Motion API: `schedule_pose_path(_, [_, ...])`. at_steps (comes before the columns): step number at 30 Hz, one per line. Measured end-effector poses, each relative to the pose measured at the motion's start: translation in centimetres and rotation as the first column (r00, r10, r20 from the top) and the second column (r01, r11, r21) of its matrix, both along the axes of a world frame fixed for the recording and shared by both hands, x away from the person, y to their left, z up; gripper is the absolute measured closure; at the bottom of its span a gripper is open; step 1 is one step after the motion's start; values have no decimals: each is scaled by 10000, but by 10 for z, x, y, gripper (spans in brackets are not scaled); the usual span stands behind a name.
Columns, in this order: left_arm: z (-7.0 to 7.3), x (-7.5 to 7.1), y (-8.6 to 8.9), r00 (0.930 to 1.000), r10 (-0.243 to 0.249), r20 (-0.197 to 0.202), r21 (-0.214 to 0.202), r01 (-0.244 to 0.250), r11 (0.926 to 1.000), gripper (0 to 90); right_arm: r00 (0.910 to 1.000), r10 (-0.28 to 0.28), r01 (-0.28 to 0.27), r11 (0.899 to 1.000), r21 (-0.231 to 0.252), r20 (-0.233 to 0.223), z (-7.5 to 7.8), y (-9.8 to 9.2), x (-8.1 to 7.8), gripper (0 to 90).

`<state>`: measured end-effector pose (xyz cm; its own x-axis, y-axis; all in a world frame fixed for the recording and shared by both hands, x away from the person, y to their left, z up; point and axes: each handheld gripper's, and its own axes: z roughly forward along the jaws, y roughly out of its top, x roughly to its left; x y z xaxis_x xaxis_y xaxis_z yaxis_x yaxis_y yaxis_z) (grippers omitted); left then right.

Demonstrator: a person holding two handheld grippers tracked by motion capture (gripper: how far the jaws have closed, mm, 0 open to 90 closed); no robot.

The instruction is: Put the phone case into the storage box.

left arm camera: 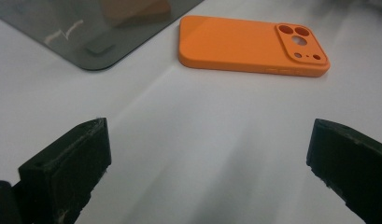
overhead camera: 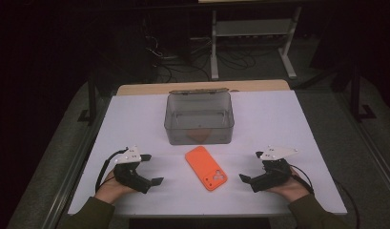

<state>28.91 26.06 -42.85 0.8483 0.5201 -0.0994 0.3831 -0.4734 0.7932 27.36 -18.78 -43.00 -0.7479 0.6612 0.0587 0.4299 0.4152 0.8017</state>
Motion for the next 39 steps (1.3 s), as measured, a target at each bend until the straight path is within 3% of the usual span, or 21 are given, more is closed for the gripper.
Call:
schedule_pose_path(16, [-1, 0, -2, 10000, -41, -32, -37, 41, 10000, 0, 10000, -47, 47, 10000, 9, 46, 5, 10, 11, 0])
schedule_pose_path(38, [-1, 0, -3, 10000, -72, -42, -2, 72, 10000, 0, 9994, 249, -250, 9997, -6, -223, 9, 33, 29, 1])
schedule_pose_path(39, [-1, 0, -3, 10000, -67, -43, 2, 67, 10000, 0, 9993, 289, -288, 9996, 24, -240, 10, 35, 30, 33])
